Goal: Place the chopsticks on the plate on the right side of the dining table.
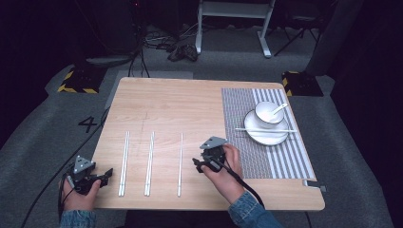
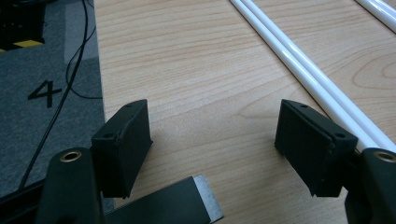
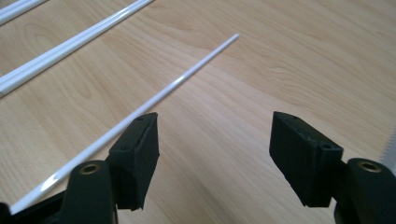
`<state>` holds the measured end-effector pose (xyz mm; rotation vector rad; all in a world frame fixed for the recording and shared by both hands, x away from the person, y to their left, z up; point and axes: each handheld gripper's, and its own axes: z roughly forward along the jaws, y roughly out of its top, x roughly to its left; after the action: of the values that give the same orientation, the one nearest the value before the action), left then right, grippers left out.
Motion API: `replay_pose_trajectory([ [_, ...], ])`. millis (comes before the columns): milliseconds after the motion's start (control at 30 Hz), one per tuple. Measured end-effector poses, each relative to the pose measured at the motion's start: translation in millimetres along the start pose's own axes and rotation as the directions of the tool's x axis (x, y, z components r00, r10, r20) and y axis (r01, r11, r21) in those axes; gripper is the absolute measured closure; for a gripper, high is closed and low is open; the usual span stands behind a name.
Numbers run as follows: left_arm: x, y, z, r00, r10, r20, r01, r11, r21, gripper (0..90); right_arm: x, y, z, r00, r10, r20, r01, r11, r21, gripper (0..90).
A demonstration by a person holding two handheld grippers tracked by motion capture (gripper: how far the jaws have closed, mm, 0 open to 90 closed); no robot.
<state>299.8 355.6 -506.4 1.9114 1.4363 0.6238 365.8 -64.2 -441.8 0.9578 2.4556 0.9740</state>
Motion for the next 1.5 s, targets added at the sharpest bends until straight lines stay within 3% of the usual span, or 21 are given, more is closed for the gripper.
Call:
replay_pose_trajectory([
  [200, 0.0, 0.0, 0.0, 1.0000, 0.000, 0.000, 0.000, 1.0000, 0.000, 26.5, 23.2, 3.1, 18.9, 0.9987, -0.034, -0.037, 0.035, 0.999, 0.026, 32.7],
  [367, 0.0, 0.0, 0.0, 1.0000, 0.000, 0.000, 0.000, 1.0000, 0.000, 26.5, 52.2, 2.6, 41.6, 0.9969, -0.072, -0.032, 0.074, 0.995, 0.066, 32.9],
  [567, 0.0, 0.0, 0.0, 1.0000, 0.000, 0.000, 0.000, 1.0000, 0.000, 26.5, 66.5, -0.3, 52.0, 0.9944, -0.097, -0.043, 0.100, 0.991, 0.087, 32.9],
  [867, 0.1, -0.3, -0.1, 1.0000, 0.000, 0.002, 0.000, 1.0000, 0.000, 26.5, 56.3, -10.8, 47.4, 0.9974, -0.063, -0.036, 0.066, 0.992, 0.108, 33.2],
  [1033, 0.2, -0.5, -0.2, 1.0000, 0.001, 0.003, -0.001, 1.0000, -0.002, 26.5, 45.3, -18.1, 42.6, 0.9992, -0.014, -0.038, 0.018, 0.994, 0.107, 33.0],
  [1500, 0.5, -1.1, -0.4, 1.0000, 0.004, 0.007, -0.004, 1.0000, -0.005, 26.5, 22.8, -34.5, 27.9, 0.9992, 0.034, -0.021, -0.031, 0.992, 0.119, 33.1],
])
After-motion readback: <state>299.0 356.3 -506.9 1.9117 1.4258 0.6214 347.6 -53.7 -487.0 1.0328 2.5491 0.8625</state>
